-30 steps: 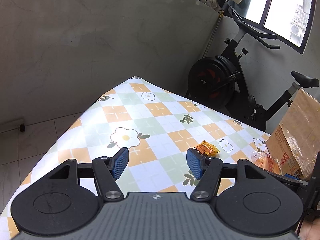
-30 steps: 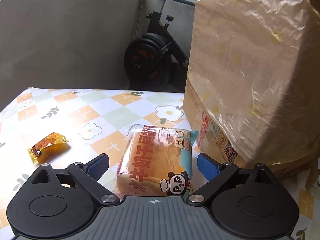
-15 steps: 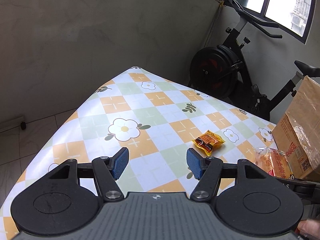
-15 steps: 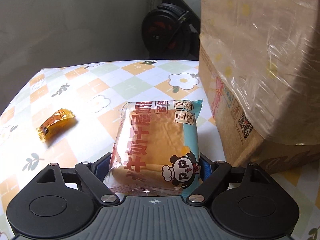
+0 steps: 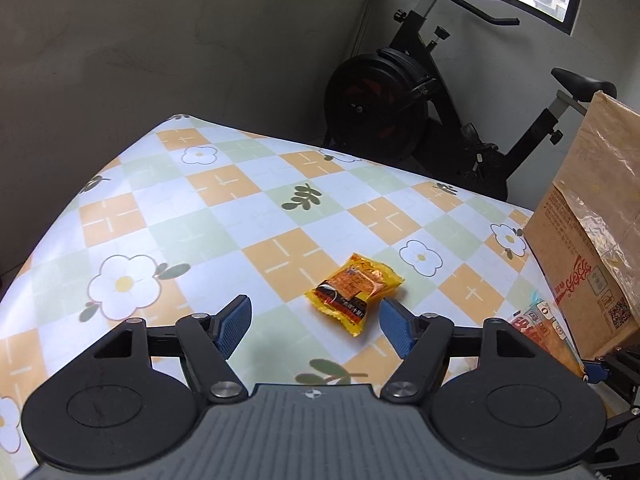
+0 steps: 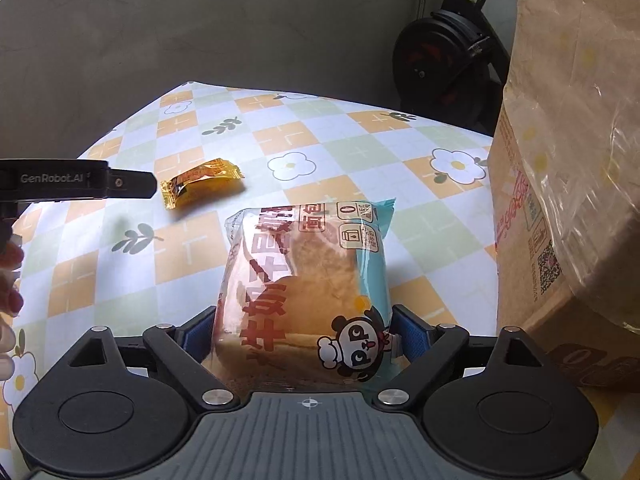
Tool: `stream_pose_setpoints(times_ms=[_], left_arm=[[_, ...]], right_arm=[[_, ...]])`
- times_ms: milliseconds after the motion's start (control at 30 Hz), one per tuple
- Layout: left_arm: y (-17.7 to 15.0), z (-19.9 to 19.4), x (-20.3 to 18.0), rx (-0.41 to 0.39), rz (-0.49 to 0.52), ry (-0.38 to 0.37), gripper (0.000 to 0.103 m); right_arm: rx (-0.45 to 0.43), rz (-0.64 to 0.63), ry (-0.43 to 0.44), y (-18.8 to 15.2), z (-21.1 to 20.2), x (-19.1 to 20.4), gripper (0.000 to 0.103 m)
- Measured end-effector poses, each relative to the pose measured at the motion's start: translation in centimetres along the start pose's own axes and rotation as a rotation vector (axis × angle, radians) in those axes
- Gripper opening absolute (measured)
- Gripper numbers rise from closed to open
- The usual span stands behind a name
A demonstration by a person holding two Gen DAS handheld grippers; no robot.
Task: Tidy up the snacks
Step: 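Grasp the small orange packet with the left tool while the right holds the bread, then carry both snacks over the cardboard box and open both tools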
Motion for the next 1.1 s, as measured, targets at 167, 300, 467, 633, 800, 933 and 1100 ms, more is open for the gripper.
stream_pose_setpoints(times_ms=[167,300,467,633,800,933,1100], left_arm=[[1.2,3.7,-1.5,0.024,0.091,-0.032,0.065],[1.8,5.1,-2.3,0.023,0.132,-0.014,0.055],[0.8,4.1,-2.1,0.001,0.128,0.0,0.036],[-1.0,1.7,-1.1,0.004,0.093,0.012,0.035],[-2.7,-0.8,-0.1,0.011,0.063,0.058,0.035],[-3.8,-2.8,0.1,0.002,0.012,0.085,0.035],[-4.8,-5.6,-0.4,-0.019,-0.016,0.095,0.035]], right_arm=[[-0.016,-0.02,0.006,0.1,0.2,-0.2,0.088],[-0.032,-0.038,0.007,0.5,0.2,-0.1,0.088],[-0.042,-0.027,0.009,1.1,0.6,-0.4,0.087],[-0.036,-0.013,0.04,1.4,1.2,-0.6,0.078],[-0.037,-0.004,0.061,1.3,1.2,-0.7,0.075],[-0.035,-0.007,0.083,0.8,0.6,-0.7,0.073],[-0.032,0.017,0.102,-0.2,-0.7,-0.9,0.072]])
Point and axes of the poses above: each gripper's, at about its wrist camera, not at the fingertips, and z roughly the way its jaws point, x to its left, y to its top, the point moved 2 cm from there along z, roughly the way its jaws point
